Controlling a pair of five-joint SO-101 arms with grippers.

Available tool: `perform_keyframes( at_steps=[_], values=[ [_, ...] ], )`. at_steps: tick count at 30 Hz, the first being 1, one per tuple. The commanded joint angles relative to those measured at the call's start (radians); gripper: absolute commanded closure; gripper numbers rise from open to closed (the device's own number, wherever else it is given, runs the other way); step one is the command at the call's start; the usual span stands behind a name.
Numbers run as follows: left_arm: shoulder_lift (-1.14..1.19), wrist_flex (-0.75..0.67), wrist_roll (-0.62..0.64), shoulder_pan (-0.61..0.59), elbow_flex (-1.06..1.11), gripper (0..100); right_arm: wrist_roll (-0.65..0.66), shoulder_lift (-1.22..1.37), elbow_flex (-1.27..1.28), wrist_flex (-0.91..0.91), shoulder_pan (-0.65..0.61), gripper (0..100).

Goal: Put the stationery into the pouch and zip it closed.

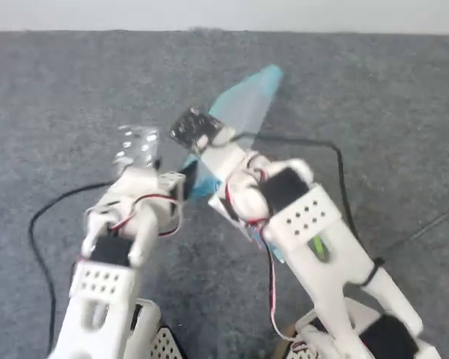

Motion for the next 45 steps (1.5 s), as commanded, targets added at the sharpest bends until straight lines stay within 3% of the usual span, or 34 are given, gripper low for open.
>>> perform_keyframes(
  at_steps=[1,11,17,21,26,32,34,37,40,45],
  values=[
    [-0.176,0.028,0.014,-0.068,0.018,77,0.009,-0.124,0.112,-0.102,0.002,99.1],
    [-0.144,-0.092,0.012,-0.078,0.027,77,-0.038,-0.199,-0.103,0.156,0.015,99.1],
    [0.206,-0.137,0.014,-0.074,-0.137,77,-0.006,-0.209,-0.069,0.183,0.019,99.1],
    [0.485,-0.265,-0.020,-0.072,-0.145,77,-0.002,-0.199,-0.135,0.199,0.084,99.1],
    [0.677,-0.307,-0.060,0.068,-0.170,77,-0.005,-0.107,-0.361,0.223,0.223,99.2],
    [0.743,-0.307,-0.054,0.242,-0.199,77,-0.043,0.133,-0.615,0.318,0.133,99.1],
    [0.710,-0.304,0.000,0.193,-0.191,77,-0.020,0.186,-0.615,0.326,0.081,99.1],
    [0.595,-0.222,0.100,0.005,-0.188,77,0.020,0.220,-0.559,0.309,0.048,99.1],
    [0.422,-0.129,0.115,-0.167,-0.179,77,0.029,0.206,-0.439,0.232,0.047,99.1],
    [0.138,-0.031,0.078,-0.238,-0.097,77,0.031,0.165,-0.152,0.031,0.050,99.1]
  ],
)
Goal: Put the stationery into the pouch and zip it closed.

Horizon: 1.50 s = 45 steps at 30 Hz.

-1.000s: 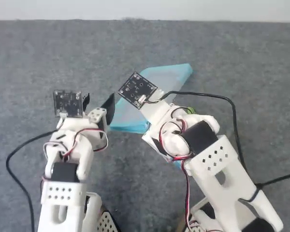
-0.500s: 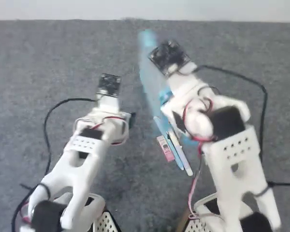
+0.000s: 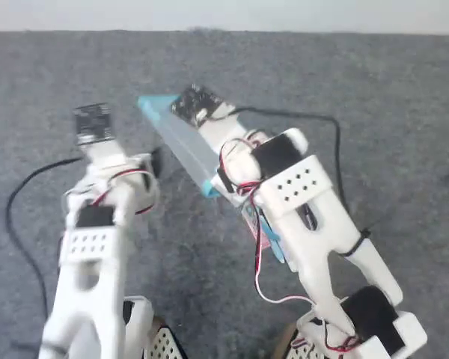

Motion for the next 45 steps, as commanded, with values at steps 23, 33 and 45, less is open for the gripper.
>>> perform_keyframes(
  at_steps=[23,33,45],
  values=[
    [-0.408,0.270,-0.333,0.347,0.094,76,-0.086,-0.530,0.417,-0.142,0.054,99.1],
    [-0.644,0.491,-0.334,0.371,0.025,71,-0.084,-0.539,0.489,-0.231,0.001,99.1],
    [-0.566,0.423,-0.354,0.479,0.084,71,-0.083,-0.541,0.442,-0.202,-0.090,99.1]
  ],
)
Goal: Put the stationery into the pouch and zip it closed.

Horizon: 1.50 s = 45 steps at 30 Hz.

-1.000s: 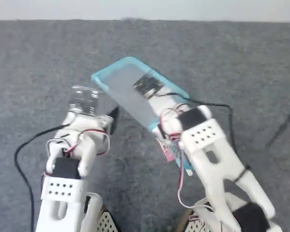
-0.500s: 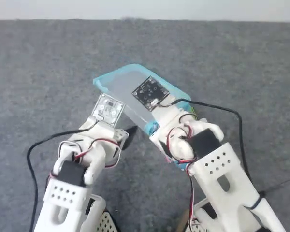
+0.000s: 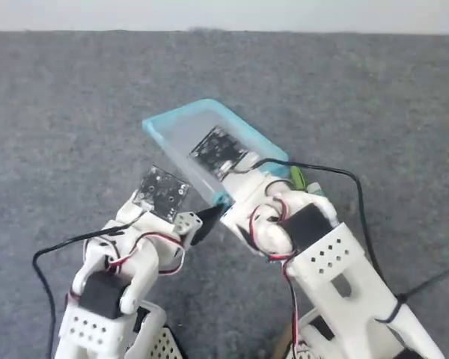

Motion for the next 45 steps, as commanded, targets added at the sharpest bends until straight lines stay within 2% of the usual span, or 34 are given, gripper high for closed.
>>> perform_keyframes(
  at_steps=[1,7,14,20,29,35,39,45],
  values=[
    [0.078,-0.054,-0.015,0.035,-0.010,71,-0.009,-0.047,-0.058,0.005,-0.022,99.1],
    [0.183,-0.163,-0.021,-0.038,-0.002,71,-0.009,-0.048,-0.060,0.008,-0.024,99.1],
    [0.324,-0.236,-0.049,-0.046,-0.005,71,-0.006,-0.048,-0.064,0.008,-0.019,99.1],
    [0.252,-0.204,-0.048,-0.046,-0.002,71,-0.009,-0.047,-0.081,0.010,0.042,99.1],
    [0.267,-0.275,-0.048,-0.052,0.042,73,0.012,-0.058,-0.083,0.064,0.022,99.1],
    [0.319,-0.361,-0.043,-0.196,0.041,73,0.068,-0.059,-0.064,0.117,0.024,99.1],
    [0.350,-0.394,-0.043,-0.229,0.039,73,0.100,-0.058,0.003,0.093,0.028,99.1],
    [0.351,-0.394,-0.041,-0.230,0.039,73,0.121,-0.047,0.048,0.036,0.166,99.1]
  ],
)
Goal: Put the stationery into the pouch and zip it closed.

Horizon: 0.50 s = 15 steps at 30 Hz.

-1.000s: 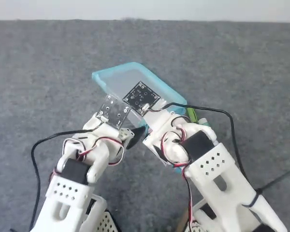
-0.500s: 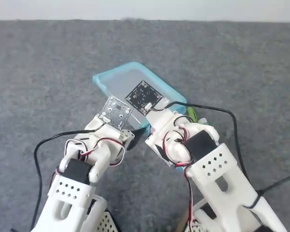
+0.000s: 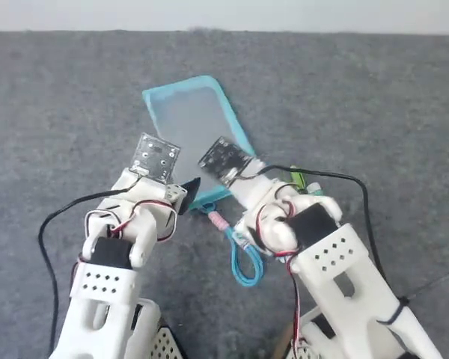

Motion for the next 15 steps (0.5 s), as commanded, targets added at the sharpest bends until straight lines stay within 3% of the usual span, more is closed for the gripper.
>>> perform_keyframes(
  at_steps=[1,5,8,11,15],
  values=[
    [0.003,-0.029,0.003,-0.011,-0.016,73,0.041,-0.033,-0.006,-0.033,0.082,99.1],
    [0.002,-0.026,0.005,-0.009,-0.018,73,0.037,-0.033,0.005,-0.041,0.077,99.1],
    [0.002,-0.011,0.063,-0.032,-0.050,73,-0.017,-0.031,0.008,-0.041,-0.022,99.0],
    [0.003,0.018,0.157,-0.160,-0.122,73,-0.066,0.012,0.003,-0.047,-0.134,98.7],
    [0.011,0.048,0.203,-0.367,-0.211,73,-0.087,0.168,-0.008,-0.134,-0.163,92.4]
  ],
)
